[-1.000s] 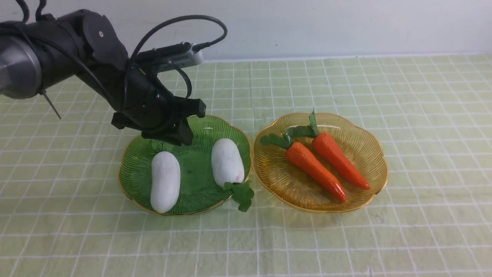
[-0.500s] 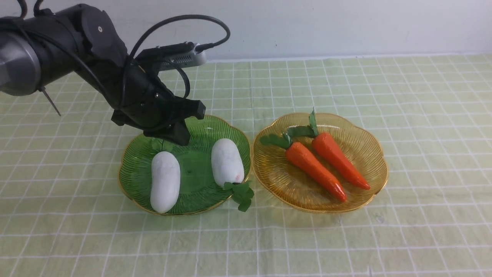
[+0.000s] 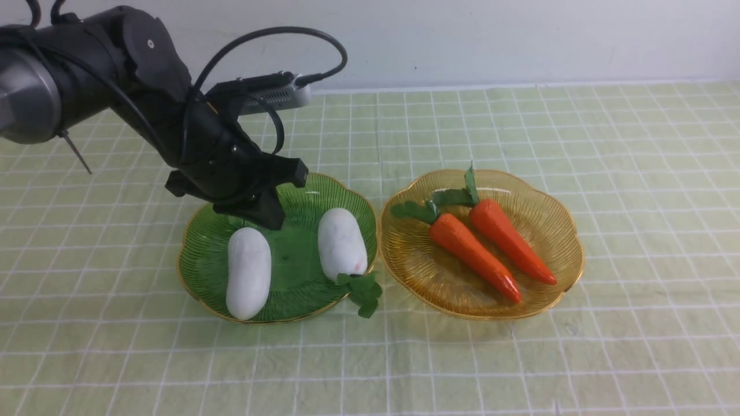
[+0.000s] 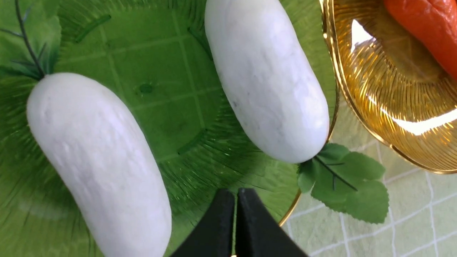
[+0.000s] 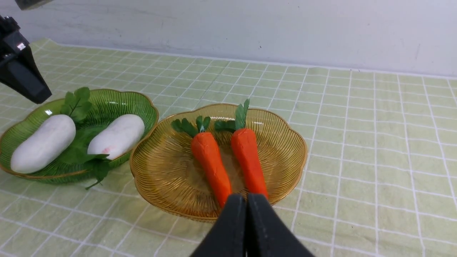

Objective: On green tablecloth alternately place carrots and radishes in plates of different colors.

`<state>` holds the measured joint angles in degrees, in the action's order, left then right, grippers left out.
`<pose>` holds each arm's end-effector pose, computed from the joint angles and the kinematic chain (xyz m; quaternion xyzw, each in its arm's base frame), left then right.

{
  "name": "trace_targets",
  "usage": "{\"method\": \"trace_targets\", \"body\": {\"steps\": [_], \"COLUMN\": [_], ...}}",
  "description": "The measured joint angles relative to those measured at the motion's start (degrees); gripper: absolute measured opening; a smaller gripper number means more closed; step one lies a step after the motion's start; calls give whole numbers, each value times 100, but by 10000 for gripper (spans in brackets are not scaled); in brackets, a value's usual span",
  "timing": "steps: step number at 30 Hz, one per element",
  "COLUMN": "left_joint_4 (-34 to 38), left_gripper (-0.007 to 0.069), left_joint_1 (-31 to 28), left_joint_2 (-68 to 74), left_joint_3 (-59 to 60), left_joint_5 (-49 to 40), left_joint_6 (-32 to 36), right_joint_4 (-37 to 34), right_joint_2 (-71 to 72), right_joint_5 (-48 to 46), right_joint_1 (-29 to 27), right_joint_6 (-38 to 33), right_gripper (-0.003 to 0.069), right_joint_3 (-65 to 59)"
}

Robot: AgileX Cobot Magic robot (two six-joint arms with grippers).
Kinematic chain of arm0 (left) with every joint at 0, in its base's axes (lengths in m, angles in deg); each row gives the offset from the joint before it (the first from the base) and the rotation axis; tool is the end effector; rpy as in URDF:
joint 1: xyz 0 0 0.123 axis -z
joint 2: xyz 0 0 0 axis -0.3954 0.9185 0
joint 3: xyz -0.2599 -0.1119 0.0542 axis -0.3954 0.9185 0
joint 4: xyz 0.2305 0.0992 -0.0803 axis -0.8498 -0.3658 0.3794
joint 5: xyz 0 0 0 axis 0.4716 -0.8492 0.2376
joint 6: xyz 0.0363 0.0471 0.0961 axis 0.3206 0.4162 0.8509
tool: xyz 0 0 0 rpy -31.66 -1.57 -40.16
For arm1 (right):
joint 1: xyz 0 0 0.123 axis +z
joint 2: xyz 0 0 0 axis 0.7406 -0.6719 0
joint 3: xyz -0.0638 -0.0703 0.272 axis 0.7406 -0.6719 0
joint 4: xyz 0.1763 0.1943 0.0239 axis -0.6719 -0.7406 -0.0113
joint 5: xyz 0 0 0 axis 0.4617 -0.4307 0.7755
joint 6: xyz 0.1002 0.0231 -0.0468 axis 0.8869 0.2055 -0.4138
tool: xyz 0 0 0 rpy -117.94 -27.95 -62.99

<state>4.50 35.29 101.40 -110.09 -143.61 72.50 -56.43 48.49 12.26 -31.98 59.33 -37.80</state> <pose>0.3878 -0.1155 0.2454 0.0934 0.9726 -0.1628 0.1373 0.0889 0.0308 0.2688 -0.1142 0.8021 0.1079 0.5761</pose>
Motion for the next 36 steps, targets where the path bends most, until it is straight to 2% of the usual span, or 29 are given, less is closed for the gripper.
{"method": "trace_targets", "body": {"steps": [7, 9, 12, 18, 24, 36], "left_joint_4": [-5, -5, 1, -58, -148, -295], "left_gripper": [-8, -8, -8, -8, -8, -8], "left_joint_1": [0, 0, 10, 10, 10, 10], "left_joint_2": [0, 0, 0, 0, 0, -23], "left_joint_3": [0, 0, 0, -5, -5, -5], "left_joint_5": [-28, -28, -63, -269, -344, -434], "left_joint_6": [0, 0, 0, 61, 78, 80], "right_joint_4": [0, 0, 7, 306, 405, 405], "right_joint_2": [799, 1055, 1467, 1503, 1515, 1528], "right_joint_5": [46, 51, 102, 222, 608, 677], "right_joint_1": [-79, -223, -722, -1294, -1363, -1363], "right_joint_6": [0, 0, 0, 0, -7, -71], "right_gripper": [-14, -14, -15, -15, -15, -15], "right_joint_3": [-561, -727, -1231, -2088, -2185, -2198]}}
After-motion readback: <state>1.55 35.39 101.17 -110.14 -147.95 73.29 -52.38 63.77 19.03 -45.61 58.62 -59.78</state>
